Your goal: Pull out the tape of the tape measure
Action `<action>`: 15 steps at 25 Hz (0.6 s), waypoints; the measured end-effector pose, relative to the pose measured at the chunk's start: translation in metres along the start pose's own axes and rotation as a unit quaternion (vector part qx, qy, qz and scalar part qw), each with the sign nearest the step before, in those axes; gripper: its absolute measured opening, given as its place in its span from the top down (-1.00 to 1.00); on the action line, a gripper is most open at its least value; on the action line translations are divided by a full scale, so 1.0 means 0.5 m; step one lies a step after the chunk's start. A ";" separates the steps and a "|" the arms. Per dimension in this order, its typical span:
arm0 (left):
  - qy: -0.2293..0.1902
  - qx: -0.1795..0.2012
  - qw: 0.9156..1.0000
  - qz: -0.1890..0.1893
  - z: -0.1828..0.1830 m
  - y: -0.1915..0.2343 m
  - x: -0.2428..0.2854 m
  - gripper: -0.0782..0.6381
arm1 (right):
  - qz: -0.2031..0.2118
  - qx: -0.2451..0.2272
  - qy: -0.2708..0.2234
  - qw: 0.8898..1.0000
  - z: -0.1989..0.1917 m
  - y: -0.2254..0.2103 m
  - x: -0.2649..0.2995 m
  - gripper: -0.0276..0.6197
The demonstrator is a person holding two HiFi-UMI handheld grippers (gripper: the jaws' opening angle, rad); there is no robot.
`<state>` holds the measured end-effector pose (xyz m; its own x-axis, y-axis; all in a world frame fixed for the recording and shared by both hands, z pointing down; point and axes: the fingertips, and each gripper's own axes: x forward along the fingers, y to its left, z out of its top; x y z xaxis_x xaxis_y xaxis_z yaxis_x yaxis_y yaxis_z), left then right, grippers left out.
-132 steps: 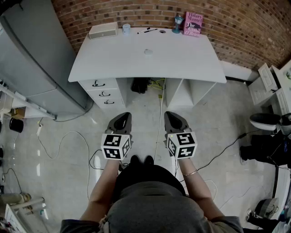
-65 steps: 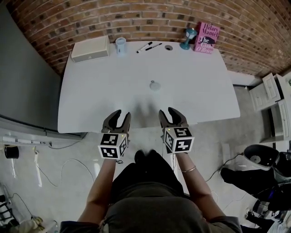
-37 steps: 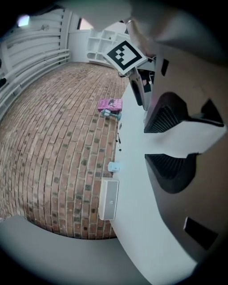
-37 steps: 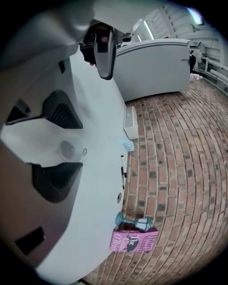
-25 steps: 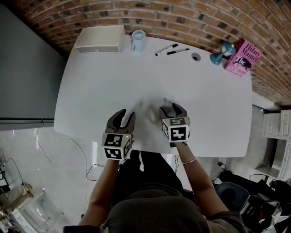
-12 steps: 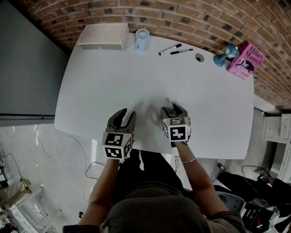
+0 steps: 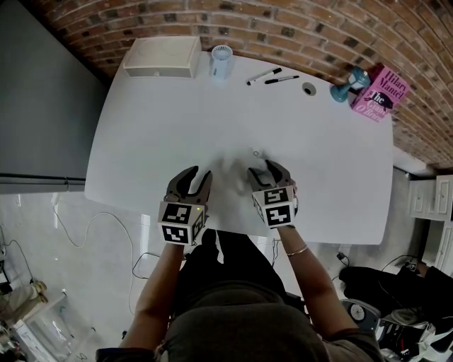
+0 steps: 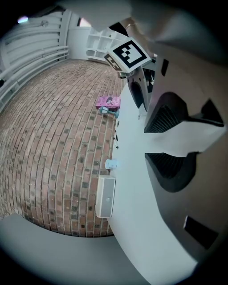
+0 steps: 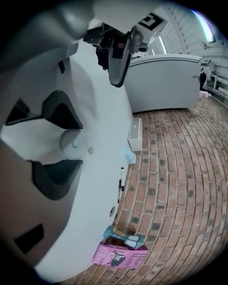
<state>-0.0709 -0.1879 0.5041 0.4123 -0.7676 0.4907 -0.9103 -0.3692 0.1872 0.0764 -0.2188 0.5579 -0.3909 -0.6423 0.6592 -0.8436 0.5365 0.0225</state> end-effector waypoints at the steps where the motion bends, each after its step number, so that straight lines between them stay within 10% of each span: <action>1: -0.003 0.000 1.000 -0.002 0.002 -0.001 -0.001 0.38 | 0.004 -0.010 -0.009 1.000 0.006 0.008 -0.006 0.23; 15: -0.046 0.007 0.998 -0.050 0.048 -0.031 -0.036 0.38 | 0.036 -0.080 -0.092 0.992 0.056 0.134 -0.095 0.23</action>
<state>-0.0631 -0.1811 0.4718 0.5025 -0.7714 0.3904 -0.8645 -0.4527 0.2182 0.0283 -0.1674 0.5070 -0.5214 -0.6800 0.5155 -0.7477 0.6552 0.1080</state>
